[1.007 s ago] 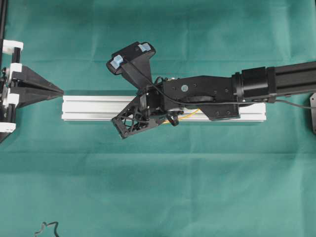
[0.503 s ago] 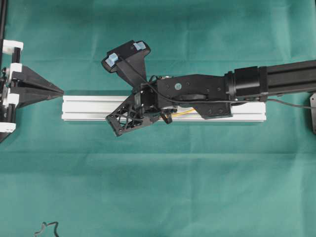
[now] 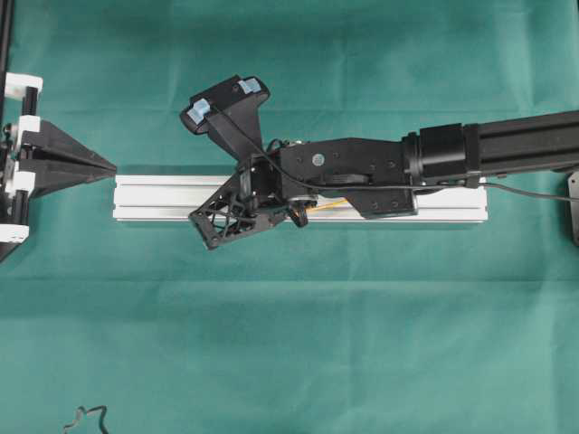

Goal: Hook the rubber onto the shaft.

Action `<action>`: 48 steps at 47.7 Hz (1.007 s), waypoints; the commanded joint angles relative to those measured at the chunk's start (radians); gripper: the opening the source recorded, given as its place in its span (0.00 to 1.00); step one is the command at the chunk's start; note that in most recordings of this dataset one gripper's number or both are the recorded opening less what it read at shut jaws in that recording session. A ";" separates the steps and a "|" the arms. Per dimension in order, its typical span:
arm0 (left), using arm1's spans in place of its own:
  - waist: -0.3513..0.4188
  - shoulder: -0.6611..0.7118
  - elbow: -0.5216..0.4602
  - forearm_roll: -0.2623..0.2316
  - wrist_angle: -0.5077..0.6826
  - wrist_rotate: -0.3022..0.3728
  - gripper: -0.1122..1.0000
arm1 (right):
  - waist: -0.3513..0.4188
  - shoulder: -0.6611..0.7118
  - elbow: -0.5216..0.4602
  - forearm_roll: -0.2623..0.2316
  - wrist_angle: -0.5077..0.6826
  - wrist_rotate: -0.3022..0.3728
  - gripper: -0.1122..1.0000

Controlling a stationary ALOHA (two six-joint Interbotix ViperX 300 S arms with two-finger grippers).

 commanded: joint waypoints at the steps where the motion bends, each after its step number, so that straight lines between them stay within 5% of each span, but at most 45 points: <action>1: -0.003 0.008 -0.031 0.002 -0.005 0.002 0.10 | 0.002 -0.020 -0.032 -0.002 -0.009 0.002 0.15; 48: -0.002 0.008 -0.029 0.003 -0.005 0.002 0.10 | -0.005 0.035 -0.031 0.003 -0.032 0.002 0.15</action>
